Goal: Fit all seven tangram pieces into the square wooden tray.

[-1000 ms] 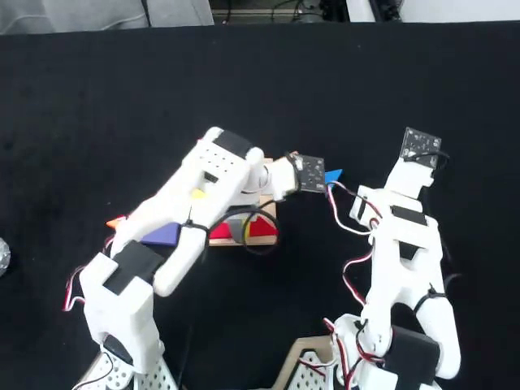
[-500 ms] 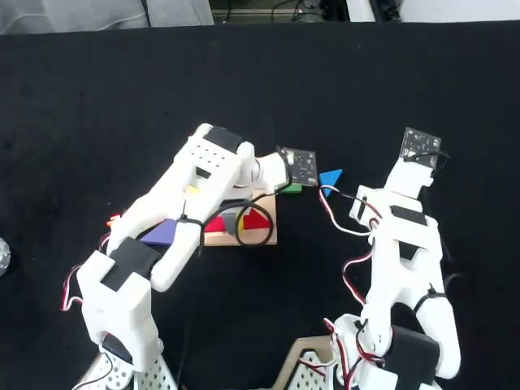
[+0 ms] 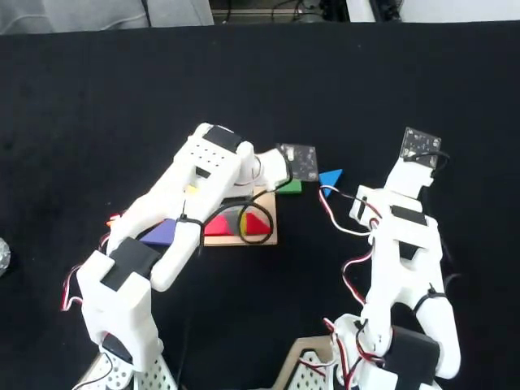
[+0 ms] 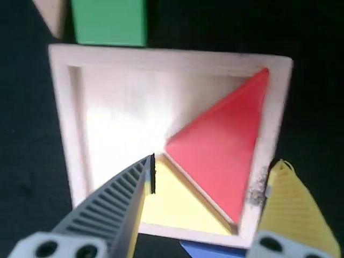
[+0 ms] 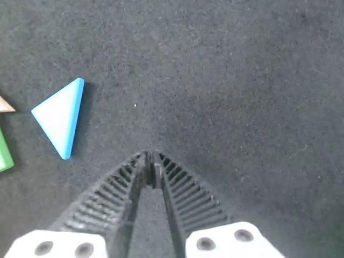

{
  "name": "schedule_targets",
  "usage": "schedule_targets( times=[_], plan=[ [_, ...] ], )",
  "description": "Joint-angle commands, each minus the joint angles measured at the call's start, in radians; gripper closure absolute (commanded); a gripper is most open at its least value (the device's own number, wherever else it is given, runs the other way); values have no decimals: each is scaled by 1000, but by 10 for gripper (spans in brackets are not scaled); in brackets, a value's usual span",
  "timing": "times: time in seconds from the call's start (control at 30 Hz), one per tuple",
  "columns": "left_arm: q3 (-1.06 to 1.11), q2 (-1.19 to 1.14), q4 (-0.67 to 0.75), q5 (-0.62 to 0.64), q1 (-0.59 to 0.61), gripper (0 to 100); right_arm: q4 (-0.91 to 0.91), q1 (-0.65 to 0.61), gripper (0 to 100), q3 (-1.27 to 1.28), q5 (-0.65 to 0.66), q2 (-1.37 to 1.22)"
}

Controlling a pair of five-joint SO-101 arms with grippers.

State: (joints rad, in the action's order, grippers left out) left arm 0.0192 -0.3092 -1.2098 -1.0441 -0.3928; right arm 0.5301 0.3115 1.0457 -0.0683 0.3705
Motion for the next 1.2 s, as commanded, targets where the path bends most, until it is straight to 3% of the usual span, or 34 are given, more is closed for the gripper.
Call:
schedule_targets(
  times=[0.0, 0.27, 0.47, 0.63, 0.77, 1.0, 1.17],
  plan=[
    [-114, 9, 69, 192, -4, 685, -18, -15, 986, -62, -5, 44],
    [-16, -86, 255, 299, -38, 689, -18, -14, 986, -62, -5, 44],
    [10, -98, 245, 261, -27, 689, -18, -14, 986, -62, -5, 44],
    [1, -57, 95, 164, -13, 689, -18, -14, 986, -64, -5, 44],
    [24, -12, 63, 115, -1, 690, -18, -14, 986, -64, -5, 44],
    [12, 117, 78, 181, -1, 690, -18, -14, 986, -64, -5, 44],
    [27, 137, 241, 236, 53, 690, -18, -14, 986, -64, -5, 44]
  ],
)
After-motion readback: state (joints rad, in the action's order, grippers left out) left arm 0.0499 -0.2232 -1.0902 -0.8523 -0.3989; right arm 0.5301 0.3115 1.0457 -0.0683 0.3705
